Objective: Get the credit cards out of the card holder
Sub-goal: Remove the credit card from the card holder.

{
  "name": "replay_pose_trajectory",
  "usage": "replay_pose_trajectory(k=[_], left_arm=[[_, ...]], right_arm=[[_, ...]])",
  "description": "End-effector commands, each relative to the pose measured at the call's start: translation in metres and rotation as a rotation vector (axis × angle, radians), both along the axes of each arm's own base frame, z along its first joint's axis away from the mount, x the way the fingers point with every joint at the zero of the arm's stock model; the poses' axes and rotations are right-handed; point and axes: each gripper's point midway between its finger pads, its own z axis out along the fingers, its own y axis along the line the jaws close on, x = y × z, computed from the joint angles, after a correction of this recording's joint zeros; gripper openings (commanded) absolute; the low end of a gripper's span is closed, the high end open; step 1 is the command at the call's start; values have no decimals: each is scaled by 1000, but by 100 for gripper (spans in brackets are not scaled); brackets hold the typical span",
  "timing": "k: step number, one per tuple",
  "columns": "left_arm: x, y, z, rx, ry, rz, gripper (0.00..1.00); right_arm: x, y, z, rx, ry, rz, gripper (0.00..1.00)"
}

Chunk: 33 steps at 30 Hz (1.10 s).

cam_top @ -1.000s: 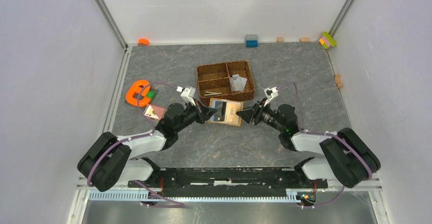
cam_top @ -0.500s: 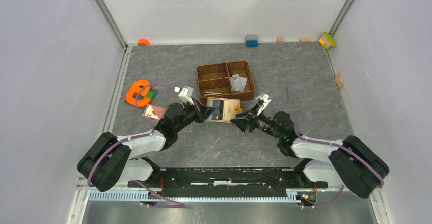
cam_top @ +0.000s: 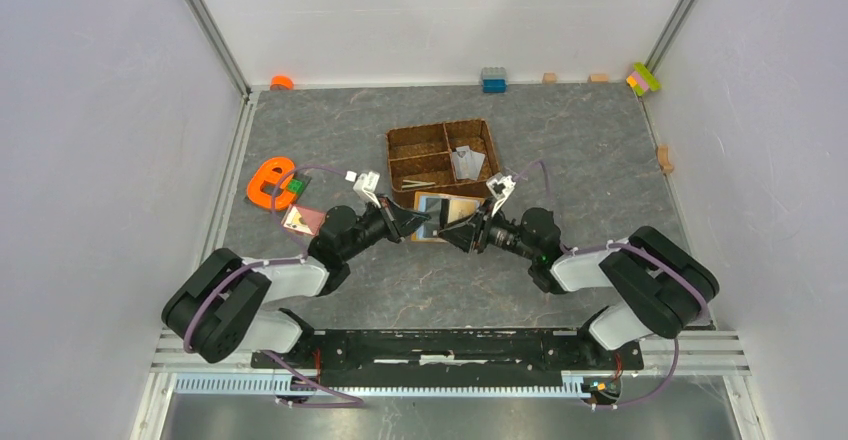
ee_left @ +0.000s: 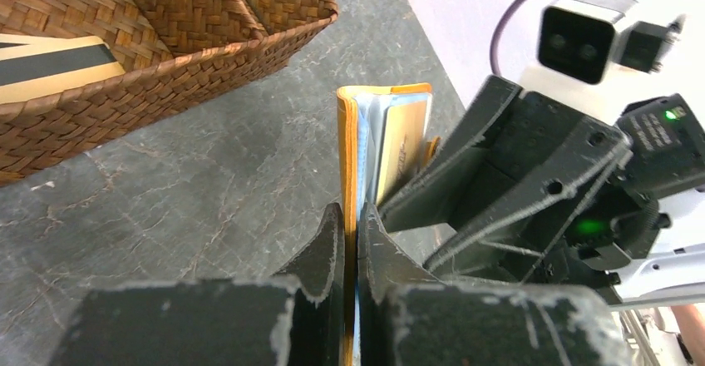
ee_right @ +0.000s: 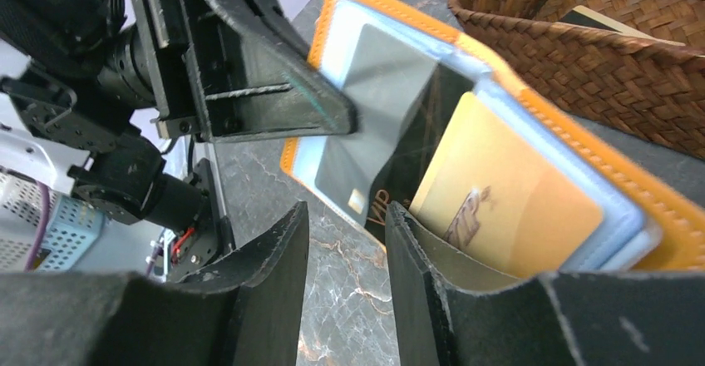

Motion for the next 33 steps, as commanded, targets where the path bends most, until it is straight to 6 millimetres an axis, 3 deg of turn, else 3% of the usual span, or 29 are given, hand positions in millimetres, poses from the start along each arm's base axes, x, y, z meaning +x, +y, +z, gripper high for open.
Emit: replay_pose_trajectory(k=[1, 13, 25, 28, 33], left_arm=[[-6, -8, 28, -102, -62, -57, 2], [-16, -20, 37, -171, -71, -153, 2], [-14, -12, 39, -158, -94, -110, 2], [-15, -12, 39, -163, -92, -117, 2], [-20, -20, 44, -201, -91, -177, 2]], right_arm=[[13, -5, 25, 129, 14, 2, 45], [15, -10, 26, 200, 75, 47, 47], [36, -29, -13, 11, 119, -130, 52], [35, -26, -12, 24, 126, -111, 52], [25, -16, 6, 105, 96, -27, 52]])
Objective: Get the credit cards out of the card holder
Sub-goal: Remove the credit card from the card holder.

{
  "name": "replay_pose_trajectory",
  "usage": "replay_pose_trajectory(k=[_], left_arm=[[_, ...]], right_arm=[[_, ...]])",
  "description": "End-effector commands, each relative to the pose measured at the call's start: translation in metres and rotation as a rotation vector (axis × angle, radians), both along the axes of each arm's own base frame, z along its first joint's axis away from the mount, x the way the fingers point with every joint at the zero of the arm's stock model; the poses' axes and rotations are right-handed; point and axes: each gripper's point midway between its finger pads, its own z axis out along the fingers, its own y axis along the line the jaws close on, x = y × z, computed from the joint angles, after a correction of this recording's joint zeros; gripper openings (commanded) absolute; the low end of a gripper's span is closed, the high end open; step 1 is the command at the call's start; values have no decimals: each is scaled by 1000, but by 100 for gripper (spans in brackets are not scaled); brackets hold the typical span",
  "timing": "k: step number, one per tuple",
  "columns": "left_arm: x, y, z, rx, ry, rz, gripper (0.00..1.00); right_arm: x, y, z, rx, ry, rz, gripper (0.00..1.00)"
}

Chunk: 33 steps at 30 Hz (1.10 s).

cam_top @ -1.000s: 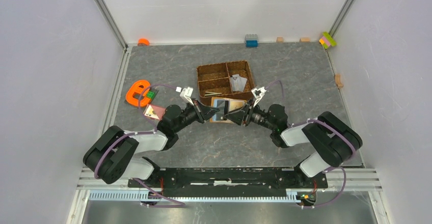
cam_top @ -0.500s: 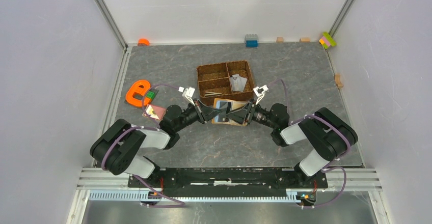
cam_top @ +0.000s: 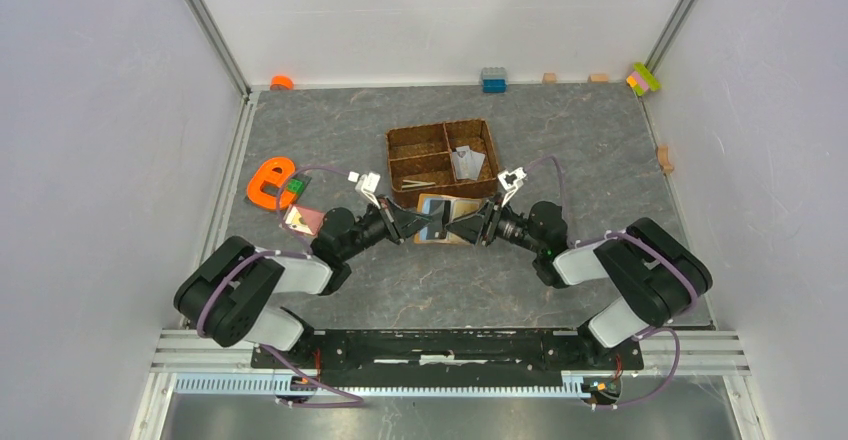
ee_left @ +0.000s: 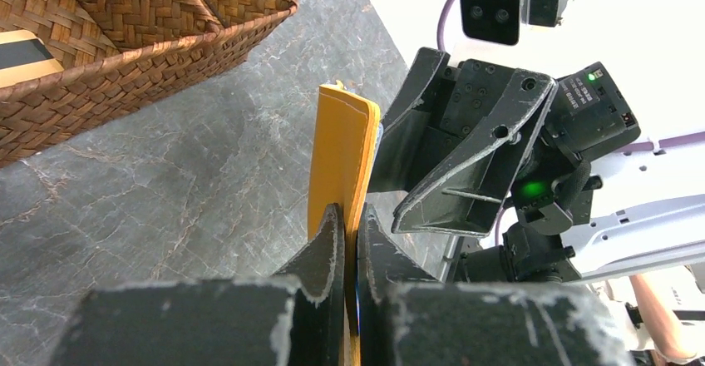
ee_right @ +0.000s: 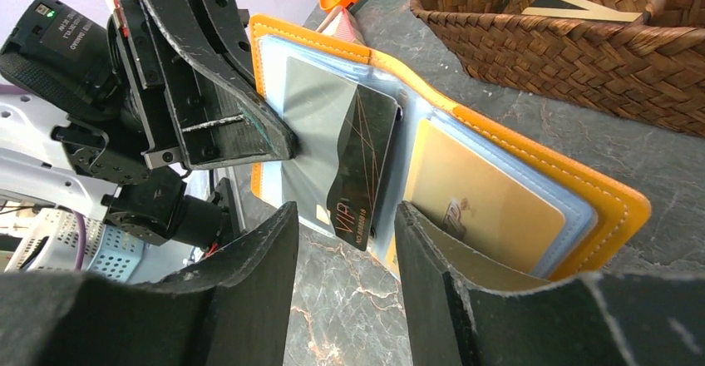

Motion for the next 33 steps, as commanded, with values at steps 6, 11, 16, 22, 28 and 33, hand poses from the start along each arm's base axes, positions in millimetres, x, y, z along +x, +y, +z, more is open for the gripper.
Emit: replay_pose_trajectory(k=[6, 11, 16, 22, 28, 33], left_arm=[[-14, -18, 40, -135, -80, -142, 2], [-13, -19, 39, -144, -73, -145, 2], [-11, -16, 37, -148, -60, -135, 2], [-9, -13, 37, -175, -45, -134, 2], [-2, -8, 30, -167, -18, -102, 2], [0, -9, 27, -156, -4, -101, 2]], right_arm=[[-8, 10, 32, 125, -85, 92, 51], [-17, 9, 44, 169, -116, 124, 48], [-25, 7, 56, 212, -155, 141, 36], [-33, 5, 70, 266, -187, 169, 22], [-40, 3, 79, 289, -226, 185, 17], [-44, 3, 83, 304, -236, 209, 11]])
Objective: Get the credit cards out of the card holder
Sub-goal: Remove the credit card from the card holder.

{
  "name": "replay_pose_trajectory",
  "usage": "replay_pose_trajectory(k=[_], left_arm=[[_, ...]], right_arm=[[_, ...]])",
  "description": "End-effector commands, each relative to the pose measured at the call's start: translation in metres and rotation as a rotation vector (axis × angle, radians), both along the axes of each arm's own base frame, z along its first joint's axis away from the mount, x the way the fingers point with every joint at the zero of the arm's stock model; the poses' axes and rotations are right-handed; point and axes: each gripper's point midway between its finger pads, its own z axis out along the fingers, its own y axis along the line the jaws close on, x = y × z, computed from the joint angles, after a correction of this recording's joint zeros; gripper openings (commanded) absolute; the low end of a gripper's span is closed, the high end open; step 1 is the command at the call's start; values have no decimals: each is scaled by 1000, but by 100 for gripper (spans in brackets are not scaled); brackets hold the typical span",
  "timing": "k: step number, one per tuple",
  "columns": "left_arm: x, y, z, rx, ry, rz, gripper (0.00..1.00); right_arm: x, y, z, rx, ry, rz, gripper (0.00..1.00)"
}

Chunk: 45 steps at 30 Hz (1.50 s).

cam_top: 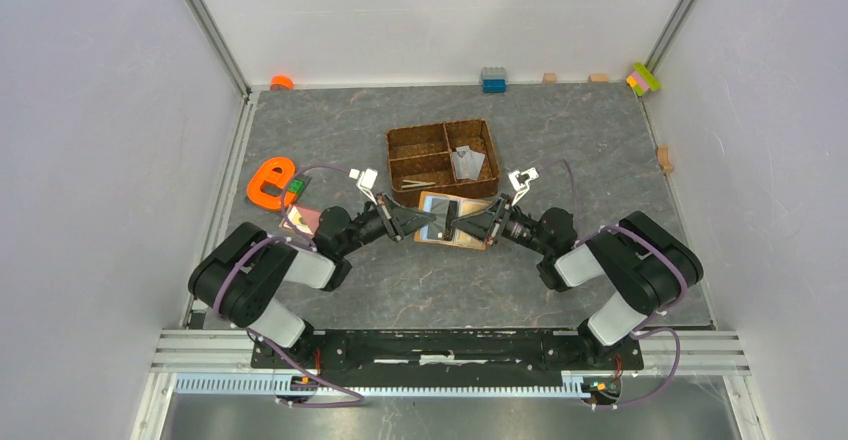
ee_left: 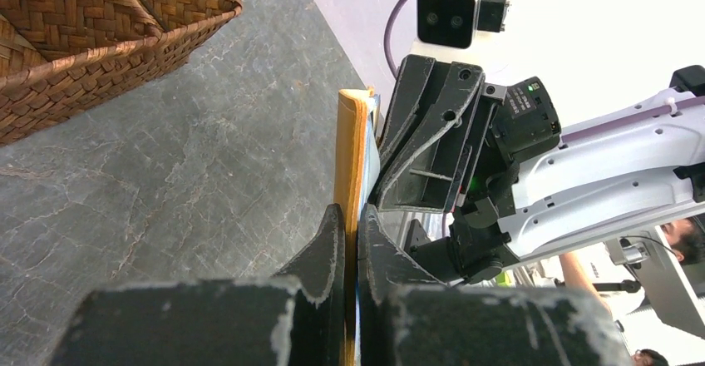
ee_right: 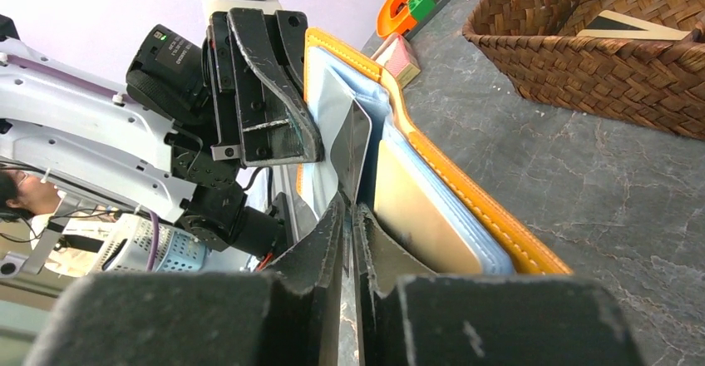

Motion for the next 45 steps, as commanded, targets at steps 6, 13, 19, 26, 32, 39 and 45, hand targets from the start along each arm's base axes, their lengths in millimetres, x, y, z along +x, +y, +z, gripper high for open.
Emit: replay_pose_trajectory(k=[6, 13, 19, 26, 32, 39, 45], left_arm=[[-7, -15, 21, -60, -51, -94, 2], [-19, -27, 29, -71, -90, -159, 2], [-21, -29, 30, -70, -100, -167, 2], [-8, -9, 27, -94, -64, -83, 14], [-6, -4, 29, -119, -62, -77, 18], [-7, -2, 30, -116, -72, -72, 32], [-2, -9, 16, -85, -16, -97, 2]], right_arm=[[-29, 11, 61, 162, -252, 148, 21], [-23, 18, 55, 139, -225, 148, 23], [-22, 16, 55, 143, -227, 141, 3], [-12, 6, 45, 135, -168, 86, 0], [-9, 6, 39, 126, -141, 85, 0], [-7, 4, 35, 108, -136, 69, 0], [-4, 5, 35, 105, -131, 69, 0]])
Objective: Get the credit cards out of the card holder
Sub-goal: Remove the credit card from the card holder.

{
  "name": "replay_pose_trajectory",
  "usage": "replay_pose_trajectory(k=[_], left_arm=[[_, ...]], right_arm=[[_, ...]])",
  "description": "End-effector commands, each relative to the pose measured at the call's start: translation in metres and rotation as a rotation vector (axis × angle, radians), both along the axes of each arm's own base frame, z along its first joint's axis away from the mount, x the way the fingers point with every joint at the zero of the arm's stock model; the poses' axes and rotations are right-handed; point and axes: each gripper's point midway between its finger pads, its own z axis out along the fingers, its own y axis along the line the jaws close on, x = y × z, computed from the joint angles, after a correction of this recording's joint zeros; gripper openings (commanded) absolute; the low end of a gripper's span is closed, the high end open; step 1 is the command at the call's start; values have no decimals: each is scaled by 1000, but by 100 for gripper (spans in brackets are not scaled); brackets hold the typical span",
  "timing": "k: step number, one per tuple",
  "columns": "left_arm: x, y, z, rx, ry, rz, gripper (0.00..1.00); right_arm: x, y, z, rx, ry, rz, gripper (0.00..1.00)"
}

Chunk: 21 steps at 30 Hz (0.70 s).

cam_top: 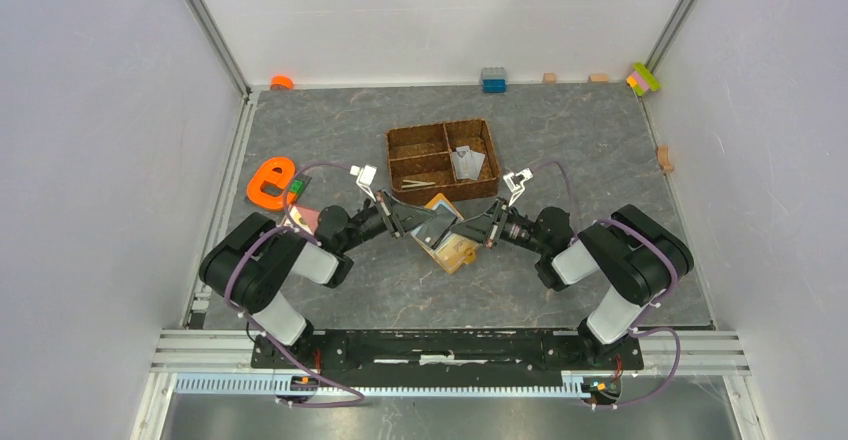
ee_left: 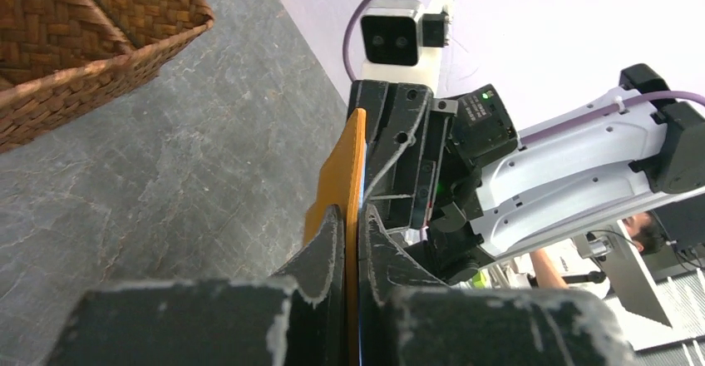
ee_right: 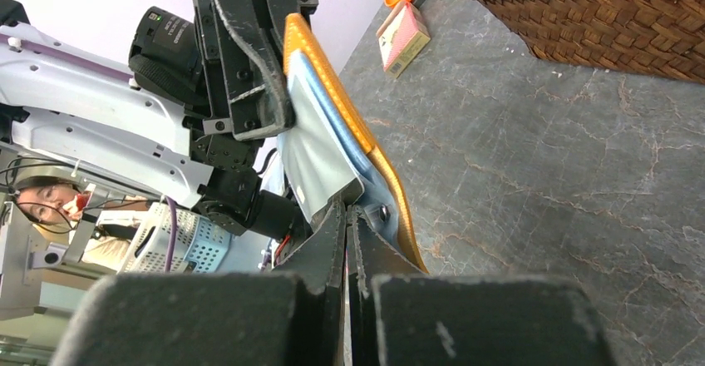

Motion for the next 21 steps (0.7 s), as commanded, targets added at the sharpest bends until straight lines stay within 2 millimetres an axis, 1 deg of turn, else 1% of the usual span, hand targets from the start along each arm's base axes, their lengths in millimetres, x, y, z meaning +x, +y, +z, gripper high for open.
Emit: replay_pose_trajectory(k=[1, 5, 6, 9, 11, 13, 21], left_arm=[[1, -7, 1, -8, 4, -47, 2], [5, -5, -7, 4, 33, -15, 2], [7, -4, -9, 10, 37, -3, 2], [13, 2, -11, 14, 50, 49, 2], [15, 5, -9, 4, 46, 70, 2], [14, 7, -6, -16, 34, 78, 2], [17, 9, 8, -53, -5, 106, 2]], right_arm=[[2, 2, 47, 106, -216, 15, 0], [5, 4, 38, 89, -188, 14, 0], [5, 4, 37, 86, -183, 13, 3], [7, 3, 31, 76, -162, 6, 20], [5, 4, 30, 81, -147, 14, 26], [3, 5, 33, 102, -143, 24, 28], [-3, 20, 25, 77, -118, 65, 34]])
